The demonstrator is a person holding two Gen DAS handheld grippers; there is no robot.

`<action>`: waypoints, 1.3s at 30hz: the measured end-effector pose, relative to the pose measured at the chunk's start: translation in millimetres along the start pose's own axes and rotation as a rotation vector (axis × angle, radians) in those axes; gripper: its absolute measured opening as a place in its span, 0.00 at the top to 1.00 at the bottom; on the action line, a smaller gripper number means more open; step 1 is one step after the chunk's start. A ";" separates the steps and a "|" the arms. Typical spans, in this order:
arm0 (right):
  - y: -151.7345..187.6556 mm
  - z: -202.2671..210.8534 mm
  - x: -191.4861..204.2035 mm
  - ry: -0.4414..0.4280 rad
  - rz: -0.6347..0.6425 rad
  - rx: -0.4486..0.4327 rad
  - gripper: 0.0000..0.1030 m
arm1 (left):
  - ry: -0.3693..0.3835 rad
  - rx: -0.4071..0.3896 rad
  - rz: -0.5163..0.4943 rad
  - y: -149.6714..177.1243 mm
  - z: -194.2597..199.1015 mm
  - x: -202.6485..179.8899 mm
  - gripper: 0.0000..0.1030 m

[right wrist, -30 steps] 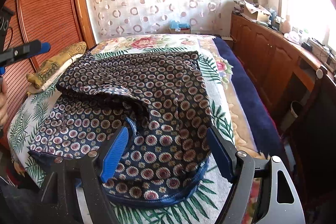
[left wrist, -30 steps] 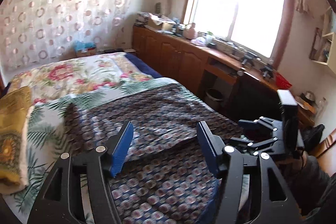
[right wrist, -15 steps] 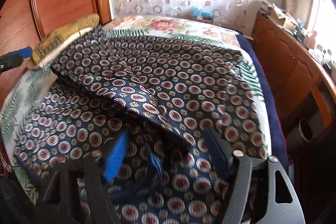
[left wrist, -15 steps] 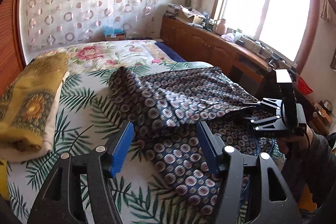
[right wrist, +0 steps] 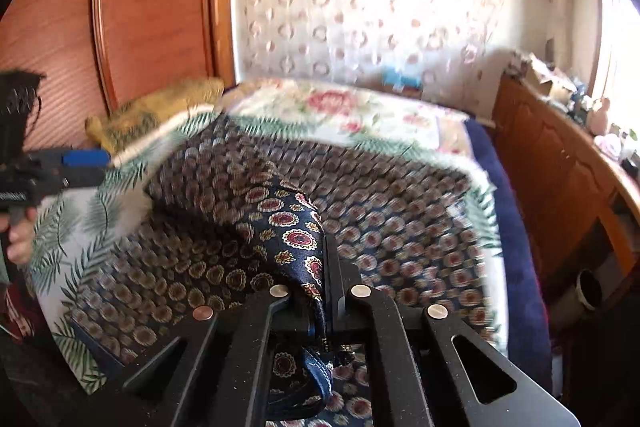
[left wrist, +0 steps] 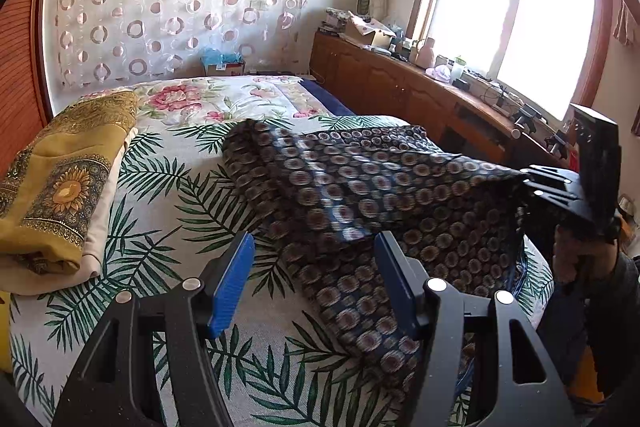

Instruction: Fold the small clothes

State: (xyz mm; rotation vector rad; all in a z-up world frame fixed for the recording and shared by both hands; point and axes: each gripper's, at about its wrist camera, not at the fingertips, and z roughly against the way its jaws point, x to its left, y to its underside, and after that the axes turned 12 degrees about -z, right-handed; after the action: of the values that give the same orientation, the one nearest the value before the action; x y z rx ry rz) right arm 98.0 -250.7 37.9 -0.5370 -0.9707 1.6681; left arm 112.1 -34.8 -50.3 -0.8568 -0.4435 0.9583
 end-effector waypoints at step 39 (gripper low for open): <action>14.2 -13.6 9.0 0.067 0.013 0.074 0.47 | -0.076 -0.015 -0.017 -1.6 0.8 -1.8 0.15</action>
State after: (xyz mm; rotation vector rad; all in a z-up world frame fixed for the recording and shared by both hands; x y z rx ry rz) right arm 97.4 -239.0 19.8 -0.5468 -0.8548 1.6799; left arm 111.4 -36.5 -48.6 -0.8309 -0.5236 0.9752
